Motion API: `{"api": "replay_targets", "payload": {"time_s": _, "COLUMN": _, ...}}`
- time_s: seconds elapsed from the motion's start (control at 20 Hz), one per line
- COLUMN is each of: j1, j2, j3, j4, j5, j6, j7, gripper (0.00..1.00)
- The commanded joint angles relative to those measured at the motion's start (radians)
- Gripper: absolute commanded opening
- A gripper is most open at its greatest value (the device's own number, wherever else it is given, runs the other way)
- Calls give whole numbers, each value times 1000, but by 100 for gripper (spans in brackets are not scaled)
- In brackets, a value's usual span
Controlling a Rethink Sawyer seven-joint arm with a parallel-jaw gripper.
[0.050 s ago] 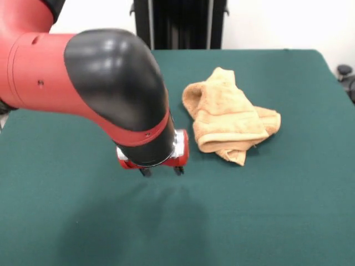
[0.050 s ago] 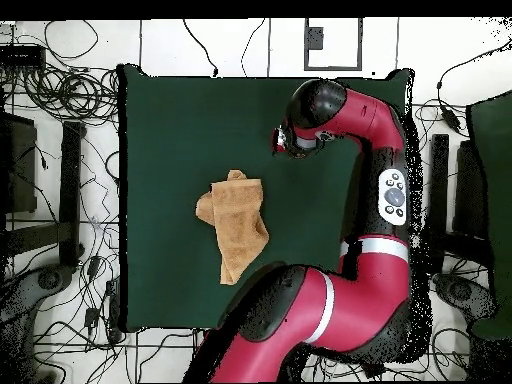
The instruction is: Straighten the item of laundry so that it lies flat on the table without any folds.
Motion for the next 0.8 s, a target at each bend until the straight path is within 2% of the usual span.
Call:
{"api": "replay_targets", "payload": {"time_s": 0.05, "j1": 66, "j2": -49, "j3": -9, "j4": 200, "j5": -17, "j6": -108, "j7": 105, "gripper": 100}}
{"api": "replay_targets", "payload": {"time_s": 0.15, "j1": 67, "j2": -43, "j3": -5, "j4": 200, "j5": -3, "j6": -93, "j7": 111, "gripper": 100}}
{"api": "replay_targets", "payload": {"time_s": 0.4, "j1": 58, "j2": -5, "j3": 19, "j4": 172, "j5": 59, "j6": 53, "j7": 144, "gripper": 100}}
{"api": "replay_targets", "payload": {"time_s": 0.8, "j1": 62, "j2": 64, "j3": 38, "j4": 104, "j5": 110, "j6": 129, "j7": 163, "gripper": 100}}
